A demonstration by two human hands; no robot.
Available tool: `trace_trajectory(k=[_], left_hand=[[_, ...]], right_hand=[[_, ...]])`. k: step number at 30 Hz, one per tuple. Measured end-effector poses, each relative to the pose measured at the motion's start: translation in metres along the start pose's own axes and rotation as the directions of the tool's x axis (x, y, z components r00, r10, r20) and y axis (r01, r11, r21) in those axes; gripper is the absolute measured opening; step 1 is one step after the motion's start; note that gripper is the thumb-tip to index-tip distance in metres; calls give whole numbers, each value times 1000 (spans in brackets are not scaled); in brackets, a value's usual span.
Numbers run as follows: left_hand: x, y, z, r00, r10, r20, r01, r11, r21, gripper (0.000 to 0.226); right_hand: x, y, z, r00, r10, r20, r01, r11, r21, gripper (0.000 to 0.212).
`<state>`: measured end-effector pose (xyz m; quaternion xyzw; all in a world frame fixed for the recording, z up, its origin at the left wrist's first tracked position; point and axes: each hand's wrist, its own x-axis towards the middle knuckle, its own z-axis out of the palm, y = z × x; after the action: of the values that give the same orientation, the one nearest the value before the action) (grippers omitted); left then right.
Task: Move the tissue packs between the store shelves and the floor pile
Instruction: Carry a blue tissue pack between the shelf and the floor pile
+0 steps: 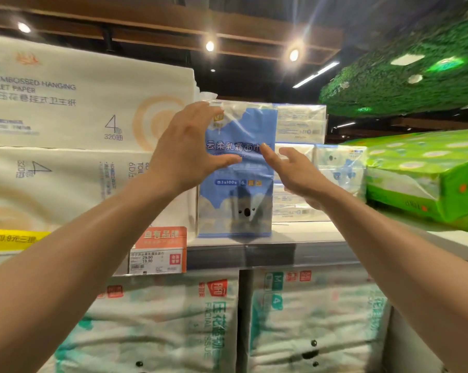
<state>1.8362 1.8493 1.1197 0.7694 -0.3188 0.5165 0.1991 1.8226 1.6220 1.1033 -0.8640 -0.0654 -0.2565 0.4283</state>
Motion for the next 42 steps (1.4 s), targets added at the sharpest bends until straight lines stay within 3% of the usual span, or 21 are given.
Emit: trace_trajectory(k=[5,11,17,24,32,42], left_hand=[[-38,16,6,1000,9,23,-7,995,-102,80],[-86,74,22,975,-6,224,55,975,-214,91],[-124,213,28,905,197,377,-35,918,-395,96],[-179,420,49,816,400,418,-58,776,-628,110],[-237,663,75,680,559,474,51,609,-792,100],[-285,943,159,484,808,337,90,337,-937,89]], right_hand=[[-53,24,-22,992,-79,-101,50,965,-258,86],[-140,39,-68,988,-115,-101,52,874,-482,80],[-274,67,-154,993,-45,-111,-28,812,-582,73],[-468,103,-283,939,267,-217,-344,697,-629,88],[-675,153,-400,743,508,-435,-668,525,-527,81],[-859,239,-534,325,641,-695,-934,333,-130,79]])
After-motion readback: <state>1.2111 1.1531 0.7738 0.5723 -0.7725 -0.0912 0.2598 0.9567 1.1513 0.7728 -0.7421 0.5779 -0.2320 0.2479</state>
